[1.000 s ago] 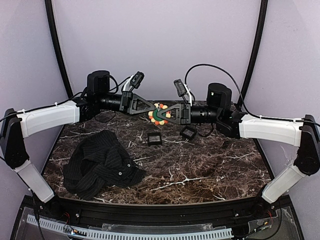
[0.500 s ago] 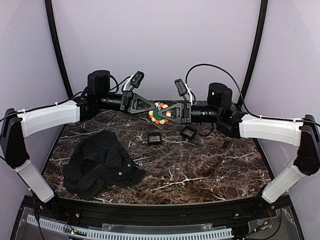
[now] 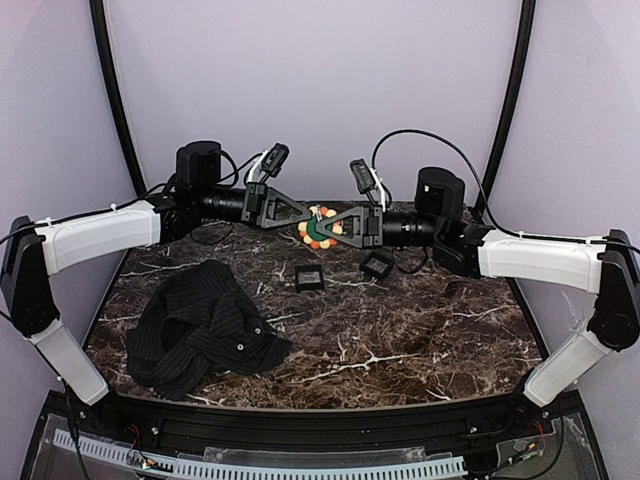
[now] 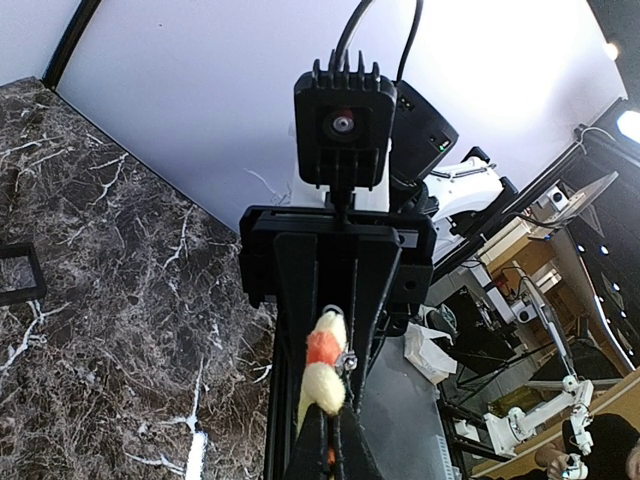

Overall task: Remove the brooch from the garment
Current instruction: Close the brooch securely.

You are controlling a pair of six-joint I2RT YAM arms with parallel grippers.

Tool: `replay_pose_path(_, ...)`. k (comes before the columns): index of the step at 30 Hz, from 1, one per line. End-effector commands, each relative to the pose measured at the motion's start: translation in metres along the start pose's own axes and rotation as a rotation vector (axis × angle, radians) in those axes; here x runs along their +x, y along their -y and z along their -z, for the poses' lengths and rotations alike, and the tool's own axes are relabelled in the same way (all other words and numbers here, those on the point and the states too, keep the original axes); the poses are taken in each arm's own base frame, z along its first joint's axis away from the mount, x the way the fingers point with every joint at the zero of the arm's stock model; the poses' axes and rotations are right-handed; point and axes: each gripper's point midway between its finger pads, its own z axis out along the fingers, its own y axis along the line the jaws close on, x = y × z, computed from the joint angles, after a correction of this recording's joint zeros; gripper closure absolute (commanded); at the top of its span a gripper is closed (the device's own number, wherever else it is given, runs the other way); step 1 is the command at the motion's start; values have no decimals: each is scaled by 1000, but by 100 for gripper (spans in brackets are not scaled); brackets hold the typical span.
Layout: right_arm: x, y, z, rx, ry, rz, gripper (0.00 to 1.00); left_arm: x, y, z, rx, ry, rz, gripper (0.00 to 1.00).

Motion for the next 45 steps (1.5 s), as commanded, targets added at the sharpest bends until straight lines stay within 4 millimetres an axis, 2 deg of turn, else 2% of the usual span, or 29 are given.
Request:
replay_pose_path(1, -20, 29, 13, 105, 99, -23, 88, 3, 23, -2, 67, -39, -32, 99)
replay_pose_path(7, -21, 34, 18, 121, 119, -44, 88, 3, 24, -1, 64, -38, -34, 99)
replay_pose_path(17, -20, 34, 23, 117, 130, -49, 84, 1, 13, 6, 13, -10, -16, 99)
replay_pose_path(30, -16, 37, 18, 105, 97, -59, 85, -1, 15, 5, 32, -7, -18, 99)
replay_pose_path(39, -7, 54, 10, 155, 35, -95, 85, -2, 18, 6, 43, -5, -29, 99)
replay_pose_path(45, -6, 58, 9, 171, 20, -98, 83, -2, 18, 5, 47, -6, -29, 99)
